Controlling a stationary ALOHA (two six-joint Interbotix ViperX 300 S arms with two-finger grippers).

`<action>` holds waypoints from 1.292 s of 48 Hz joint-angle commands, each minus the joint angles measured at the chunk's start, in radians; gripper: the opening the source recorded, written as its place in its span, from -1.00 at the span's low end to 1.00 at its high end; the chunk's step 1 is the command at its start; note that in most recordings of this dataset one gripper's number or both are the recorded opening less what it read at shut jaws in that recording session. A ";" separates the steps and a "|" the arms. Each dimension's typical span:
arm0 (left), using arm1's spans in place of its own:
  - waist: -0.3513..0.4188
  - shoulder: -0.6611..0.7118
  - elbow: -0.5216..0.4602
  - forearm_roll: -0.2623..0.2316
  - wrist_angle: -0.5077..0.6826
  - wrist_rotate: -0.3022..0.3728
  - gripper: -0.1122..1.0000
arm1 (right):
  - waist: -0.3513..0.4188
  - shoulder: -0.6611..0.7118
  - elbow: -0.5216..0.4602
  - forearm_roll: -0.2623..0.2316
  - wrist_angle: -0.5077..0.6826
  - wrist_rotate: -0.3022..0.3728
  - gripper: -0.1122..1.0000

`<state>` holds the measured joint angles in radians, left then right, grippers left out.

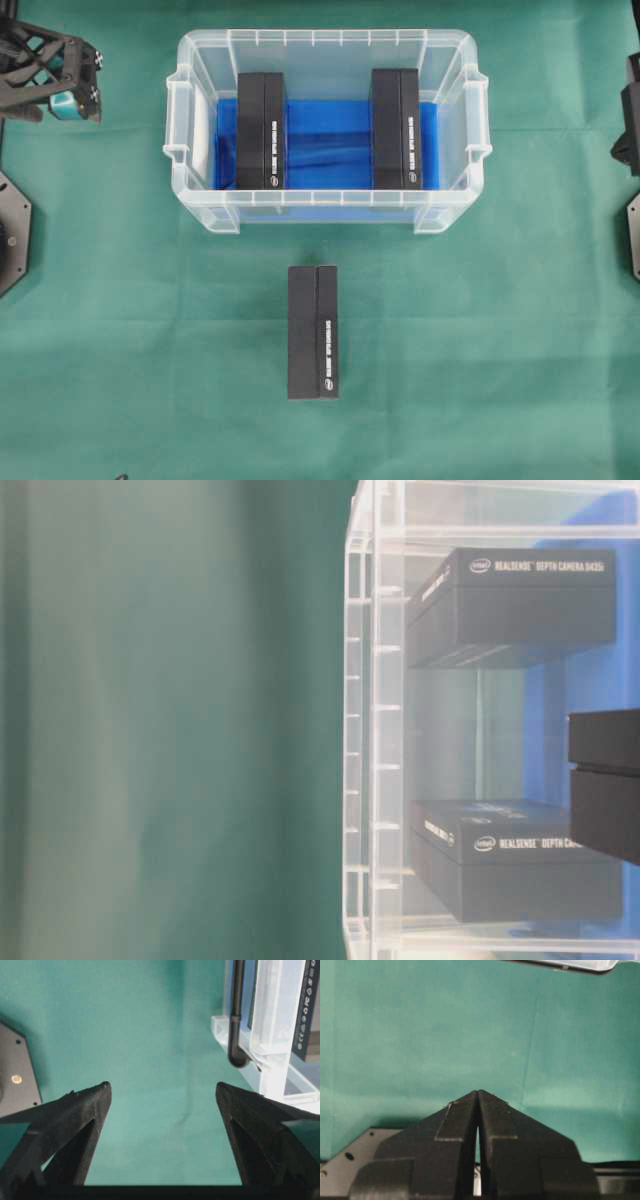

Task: Take the box out of the case with the left arm.
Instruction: 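Move the open left gripper over the left black box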

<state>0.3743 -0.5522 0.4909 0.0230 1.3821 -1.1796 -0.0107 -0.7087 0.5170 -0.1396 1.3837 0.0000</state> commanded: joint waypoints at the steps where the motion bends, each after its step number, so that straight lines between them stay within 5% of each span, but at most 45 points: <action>1: 0.005 -0.002 -0.026 -0.002 -0.002 0.002 0.95 | 0.000 0.000 -0.017 -0.002 0.000 -0.002 -0.80; 17: -0.028 0.110 -0.112 -0.012 -0.009 -0.017 0.95 | 0.000 0.000 -0.017 -0.002 0.000 0.000 -0.80; 43: -0.112 0.534 -0.546 -0.012 -0.009 -0.006 0.95 | 0.000 0.000 -0.014 -0.002 0.000 -0.002 -0.80; 62: -0.114 0.560 -0.557 -0.011 -0.003 -0.008 0.95 | 0.000 0.000 -0.012 -0.002 0.000 -0.002 -0.80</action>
<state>0.2592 0.0261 -0.0568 0.0092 1.3775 -1.1873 -0.0107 -0.7087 0.5170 -0.1396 1.3867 -0.0015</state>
